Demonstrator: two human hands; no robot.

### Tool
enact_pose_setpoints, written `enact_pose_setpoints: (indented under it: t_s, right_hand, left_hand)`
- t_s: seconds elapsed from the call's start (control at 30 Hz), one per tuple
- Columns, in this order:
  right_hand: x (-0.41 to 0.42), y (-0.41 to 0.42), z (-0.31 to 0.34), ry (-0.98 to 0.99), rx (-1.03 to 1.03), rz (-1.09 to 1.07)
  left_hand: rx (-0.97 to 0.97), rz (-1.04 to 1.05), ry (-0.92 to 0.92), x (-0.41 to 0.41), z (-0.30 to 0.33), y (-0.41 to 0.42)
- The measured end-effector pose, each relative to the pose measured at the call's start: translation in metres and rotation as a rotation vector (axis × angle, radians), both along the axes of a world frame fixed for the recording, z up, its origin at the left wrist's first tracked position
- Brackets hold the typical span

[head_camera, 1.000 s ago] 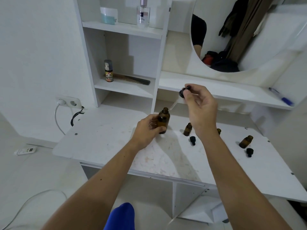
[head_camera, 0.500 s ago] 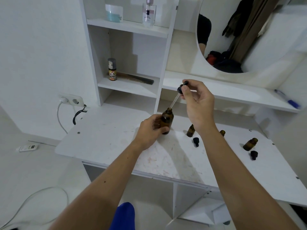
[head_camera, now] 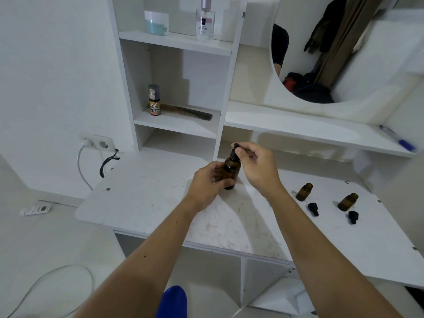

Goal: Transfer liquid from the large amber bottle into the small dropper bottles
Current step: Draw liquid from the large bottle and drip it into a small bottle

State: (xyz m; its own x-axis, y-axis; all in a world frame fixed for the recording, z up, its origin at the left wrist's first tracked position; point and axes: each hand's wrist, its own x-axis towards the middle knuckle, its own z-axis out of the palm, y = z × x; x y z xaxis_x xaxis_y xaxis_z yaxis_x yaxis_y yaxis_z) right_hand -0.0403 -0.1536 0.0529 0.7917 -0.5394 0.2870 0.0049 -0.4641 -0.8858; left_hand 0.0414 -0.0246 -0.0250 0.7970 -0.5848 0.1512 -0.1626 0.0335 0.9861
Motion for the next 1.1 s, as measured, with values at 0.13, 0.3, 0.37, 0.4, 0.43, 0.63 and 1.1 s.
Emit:
enact_pose_setpoints:
  t_s: [0.13,0.3,0.37,0.4,0.43,0.63,1.1]
  right_hand:
    - [-0.001,-0.002,-0.005,-0.004,-0.006,0.013]
    - [-0.001,-0.002,-0.004,-0.012,0.023,-0.003]
    - [-0.001,-0.002,-0.002,-0.038,0.08,-0.015]
    - [0.0,-0.001,-0.001,-0.051,0.103,-0.023]
    - [0.0,0.0,-0.001,-0.061,0.118,-0.031]
    - [0.003,0.003,0.0,-0.085,0.157,-0.037]
    - [-0.002,-0.001,0.008,-0.1,0.227,-0.011]
  left_hand:
    - [0.003,-0.015,-0.004,0.0,0.0,0.0]
    - [0.019,-0.016,-0.009,0.001,-0.001,0.0]
    - [0.019,-0.016,-0.007,0.001,-0.001,-0.001]
    - [0.019,-0.015,-0.005,0.001,-0.001,-0.001]
    - [0.018,-0.014,-0.002,0.001,-0.001,-0.001]
    - [0.014,-0.018,0.003,0.001,0.0,0.0]
    - [0.044,-0.007,-0.051,0.0,-0.002,0.0]
